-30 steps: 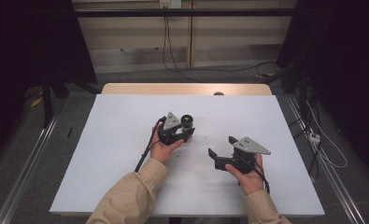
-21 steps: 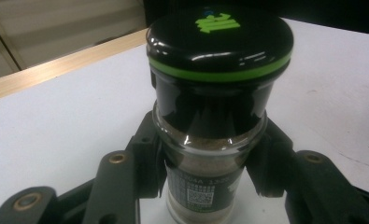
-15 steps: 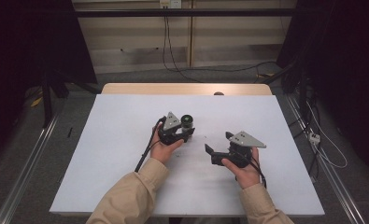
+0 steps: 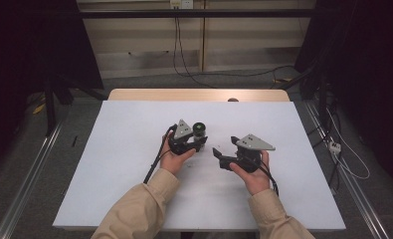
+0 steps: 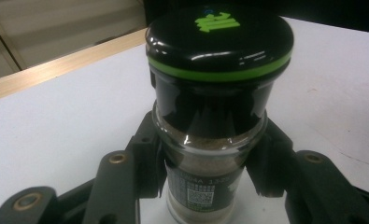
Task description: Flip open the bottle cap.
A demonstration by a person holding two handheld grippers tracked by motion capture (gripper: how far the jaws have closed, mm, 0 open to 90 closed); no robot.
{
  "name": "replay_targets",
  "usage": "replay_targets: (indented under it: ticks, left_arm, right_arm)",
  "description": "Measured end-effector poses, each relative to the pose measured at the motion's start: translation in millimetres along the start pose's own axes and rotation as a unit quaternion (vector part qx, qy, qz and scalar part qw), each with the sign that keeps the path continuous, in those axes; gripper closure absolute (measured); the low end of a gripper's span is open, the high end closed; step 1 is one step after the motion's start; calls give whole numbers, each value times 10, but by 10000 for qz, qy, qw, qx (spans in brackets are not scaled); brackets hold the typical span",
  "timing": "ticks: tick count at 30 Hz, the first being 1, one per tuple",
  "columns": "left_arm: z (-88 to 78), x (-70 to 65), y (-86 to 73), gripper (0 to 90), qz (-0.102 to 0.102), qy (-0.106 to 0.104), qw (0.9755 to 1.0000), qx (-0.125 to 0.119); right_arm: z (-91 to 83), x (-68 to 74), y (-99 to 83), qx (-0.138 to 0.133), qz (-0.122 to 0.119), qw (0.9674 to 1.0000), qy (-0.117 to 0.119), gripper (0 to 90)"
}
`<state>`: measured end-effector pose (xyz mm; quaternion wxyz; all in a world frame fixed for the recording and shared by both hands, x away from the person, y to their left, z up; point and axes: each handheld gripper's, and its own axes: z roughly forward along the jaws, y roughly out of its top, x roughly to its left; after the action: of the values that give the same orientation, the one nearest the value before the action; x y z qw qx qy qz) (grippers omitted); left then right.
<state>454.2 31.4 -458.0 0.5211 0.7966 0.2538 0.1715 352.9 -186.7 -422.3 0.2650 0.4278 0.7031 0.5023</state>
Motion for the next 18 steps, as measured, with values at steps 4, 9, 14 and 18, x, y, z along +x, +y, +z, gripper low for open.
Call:
replay_targets:
  ticks: [4, 9, 14, 18]
  left_arm:
    - [-2, -4, 0, 530, 4, 8, 10000, 7]
    - [-2, -10, 5, 530, 6, 26, 10000, 14]
    - [0, -15, 6, 530, 12, 39, 10000, 19]
    - [1, -15, 7, 530, 30, 35, 10000, 23]
  right_arm:
    - [41, 2, 44, 36, 12, 10000, 8, 249]
    - [87, -9, 78, 52, -2, 10000, -10, 302]
    - [123, -17, 98, 85, -52, 9999, -47, 347]
    - [151, -17, 114, 89, -65, 9999, -53, 397]
